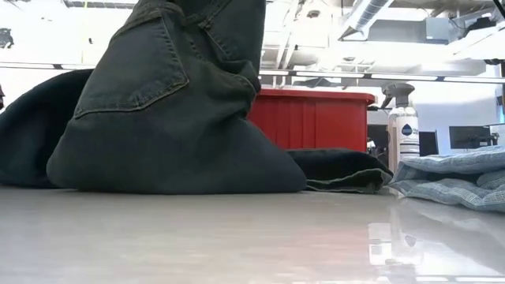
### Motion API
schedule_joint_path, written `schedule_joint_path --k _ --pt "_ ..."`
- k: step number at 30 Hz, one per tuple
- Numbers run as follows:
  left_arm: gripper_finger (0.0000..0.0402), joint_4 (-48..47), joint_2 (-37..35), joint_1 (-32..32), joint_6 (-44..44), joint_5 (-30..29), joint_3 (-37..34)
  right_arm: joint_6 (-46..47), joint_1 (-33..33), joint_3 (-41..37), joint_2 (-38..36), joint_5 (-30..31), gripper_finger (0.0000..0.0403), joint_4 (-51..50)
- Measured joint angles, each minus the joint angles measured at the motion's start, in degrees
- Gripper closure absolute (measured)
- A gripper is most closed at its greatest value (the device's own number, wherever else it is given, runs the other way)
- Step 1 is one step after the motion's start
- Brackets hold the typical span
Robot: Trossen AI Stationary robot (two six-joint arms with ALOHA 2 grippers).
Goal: Fold Laundry from Bin
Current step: Fold the blue denim pants
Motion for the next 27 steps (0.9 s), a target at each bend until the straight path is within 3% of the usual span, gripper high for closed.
schedule_joint_path --k 3,7,27 --pt "0.0396 0.2 0.2 0.6 0.5 0.1 0.0 3.4 0.8 0.0 -0.1 0.1 0.0132 0.6" --pt "0.0396 0.6 0.3 0.8 0.5 0.0 0.0 4.5 1.1 0.2 -0.8 1.3 0.0108 1.0" --pt "0.0396 2.8 0.3 0.7 0.9 2.3 0.0 5.8 -2.7 -0.1 1.8 2.5 0.0114 -2.4"
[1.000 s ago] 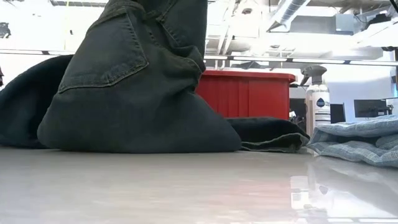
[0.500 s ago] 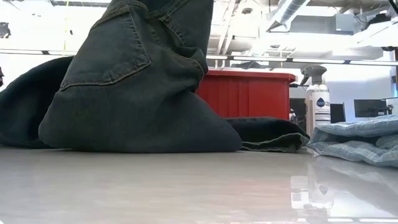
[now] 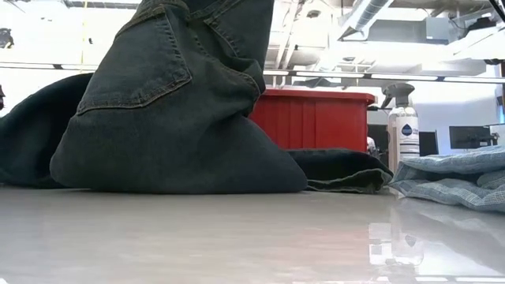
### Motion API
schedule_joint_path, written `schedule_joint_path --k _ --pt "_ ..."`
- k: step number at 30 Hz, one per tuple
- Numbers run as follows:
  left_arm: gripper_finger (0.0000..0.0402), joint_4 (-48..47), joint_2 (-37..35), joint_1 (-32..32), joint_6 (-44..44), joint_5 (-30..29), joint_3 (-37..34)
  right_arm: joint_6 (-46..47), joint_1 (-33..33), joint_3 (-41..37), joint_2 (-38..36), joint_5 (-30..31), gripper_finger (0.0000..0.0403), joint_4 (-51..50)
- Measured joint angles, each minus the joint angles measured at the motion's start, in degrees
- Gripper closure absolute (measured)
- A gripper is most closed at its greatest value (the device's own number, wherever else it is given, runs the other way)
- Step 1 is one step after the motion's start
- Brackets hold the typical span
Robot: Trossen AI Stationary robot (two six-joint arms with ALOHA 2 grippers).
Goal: Fold Laundry from Bin
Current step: Fold the blue denim pants
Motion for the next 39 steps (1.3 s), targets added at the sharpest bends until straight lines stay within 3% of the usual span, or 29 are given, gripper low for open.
schedule_joint_path --k 3,5,8,9,13,17,24,28,34,39 --pt "0.0396 0.3 0.0 -0.2 1.5 0.9 0.0 -2.4 0.0 0.0 1.2 0.5 0.0162 -0.1" --pt "0.0396 1.0 0.0 -0.3 2.5 1.5 0.0 -3.0 0.0 -0.1 1.7 0.7 0.0225 -1.2" --pt "0.0396 1.4 0.0 -0.4 3.3 1.8 -0.1 -3.3 -0.8 0.0 2.6 0.7 0.0351 -3.0" --pt "0.0396 1.7 0.0 -0.4 3.8 1.8 -0.1 -3.4 -0.8 0.0 3.0 0.7 0.036 -3.5" --pt "0.0395 2.8 0.1 -0.3 6.9 1.5 -0.1 -5.4 -0.6 0.1 3.7 1.4 0.0358 -3.4" --pt "0.0369 2.2 0.0 -0.4 11.7 2.3 -0.1 -6.5 0.7 0.1 1.4 6.9 0.0358 -3.4" --pt "0.0255 2.9 -0.2 -1.5 16.5 5.8 0.0 -1.7 0.9 0.1 -7.3 15.9 0.0358 -4.6" --pt "0.0183 2.7 -0.2 -2.8 13.0 6.5 0.0 0.5 0.9 0.1 -11.0 22.8 0.0358 -6.8" --pt "0.0137 1.9 -0.3 -3.9 10.6 -3.4 -0.7 1.6 0.9 0.1 -15.0 26.7 0.0358 -7.7" --pt "0.0134 12.3 -4.6 -4.6 8.0 -10.7 -8.3 1.6 0.9 0.1 -16.9 29.5 0.0358 -7.7"
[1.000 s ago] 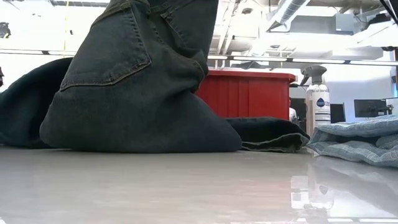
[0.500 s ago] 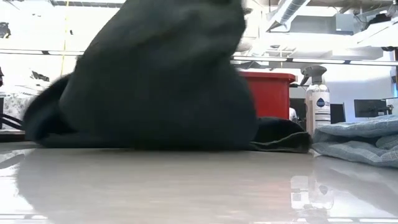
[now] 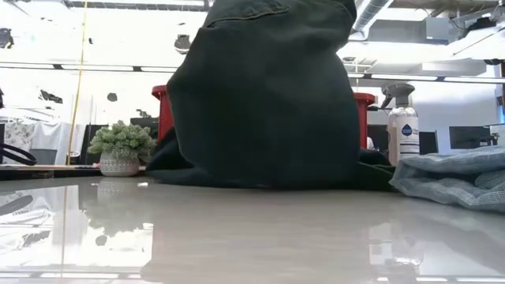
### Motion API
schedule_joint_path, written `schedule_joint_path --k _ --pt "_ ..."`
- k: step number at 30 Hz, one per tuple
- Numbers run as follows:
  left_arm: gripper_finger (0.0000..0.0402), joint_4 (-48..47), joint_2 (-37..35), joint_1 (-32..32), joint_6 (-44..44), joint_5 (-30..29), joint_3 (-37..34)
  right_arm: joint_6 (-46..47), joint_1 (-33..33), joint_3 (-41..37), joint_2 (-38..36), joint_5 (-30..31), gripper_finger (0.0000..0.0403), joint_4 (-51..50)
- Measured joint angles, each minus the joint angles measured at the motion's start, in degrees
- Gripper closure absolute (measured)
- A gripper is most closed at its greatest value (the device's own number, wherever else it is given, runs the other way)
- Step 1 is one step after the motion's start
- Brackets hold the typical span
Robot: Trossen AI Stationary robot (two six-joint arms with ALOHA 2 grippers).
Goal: Fold Laundry from Bin
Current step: Fold the blue denim pants
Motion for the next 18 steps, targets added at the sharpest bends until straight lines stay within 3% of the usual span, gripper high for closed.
schedule_joint_path --k 3,5,13,18 --pt "0.0134 7.1 -5.0 0.3 -4.5 -6.2 -9.4 -0.2 0.0 0.0 -0.8 0.1 0.0358 0.0" --pt "0.0134 16.7 -8.7 0.7 -7.2 -8.9 -17.8 -0.9 0.0 0.0 -1.1 0.2 0.0358 0.0" --pt "0.0134 51.1 -21.6 6.7 -19.7 -8.7 -51.8 -1.1 0.0 0.0 -1.4 0.0 0.0358 0.2" --pt "0.0134 67.7 -23.6 11.0 -22.0 -5.5 -65.2 -1.5 0.0 0.0 -1.4 0.0 0.0358 0.4"
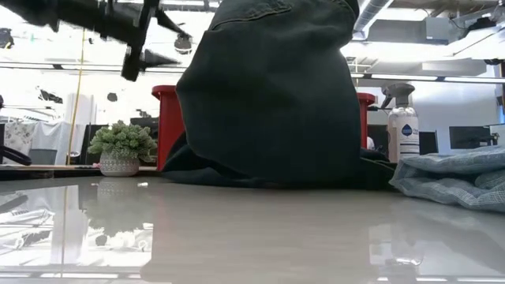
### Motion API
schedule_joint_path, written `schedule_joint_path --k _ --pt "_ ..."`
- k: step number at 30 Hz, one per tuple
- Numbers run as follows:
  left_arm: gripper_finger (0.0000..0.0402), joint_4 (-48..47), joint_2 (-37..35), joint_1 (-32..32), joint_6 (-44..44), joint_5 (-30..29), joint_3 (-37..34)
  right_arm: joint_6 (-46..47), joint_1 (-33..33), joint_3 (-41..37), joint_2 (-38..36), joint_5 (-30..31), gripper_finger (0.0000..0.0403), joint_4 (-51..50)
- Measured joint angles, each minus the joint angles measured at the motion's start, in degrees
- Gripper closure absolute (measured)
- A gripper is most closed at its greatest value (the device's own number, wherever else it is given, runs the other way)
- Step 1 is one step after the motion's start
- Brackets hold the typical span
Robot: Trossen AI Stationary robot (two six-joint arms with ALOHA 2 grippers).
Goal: Fold Laundry from Bin
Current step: Fold the blue denim pants
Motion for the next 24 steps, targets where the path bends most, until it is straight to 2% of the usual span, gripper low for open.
schedule_joint_path --k 3,6,13,17,20,24 --pt "0.0134 5.4 0.9 2.2 -2.6 2.3 -5.5 0.0 0.0 0.0 0.0 -0.3 0.0358 0.0" --pt "0.0134 16.4 3.3 4.6 -2.5 7.3 -8.6 -0.3 0.0 0.0 0.0 -0.7 0.0358 0.2" --pt "0.0134 29.6 13.3 7.8 -0.8 21.5 -6.9 -0.7 1.2 0.0 0.0 -2.3 0.0358 1.3" --pt "0.0134 38.0 19.2 8.1 0.8 23.5 -5.6 -1.2 2.6 0.0 0.0 -2.2 0.0358 1.6" --pt "0.0134 43.7 23.6 9.3 -1.2 25.2 -4.9 -1.7 3.6 0.0 0.0 -1.9 0.0358 1.7" --pt "0.0134 58.1 29.8 10.5 -3.3 30.4 -5.0 -1.7 4.2 0.0 0.0 -1.7 0.0358 1.8"
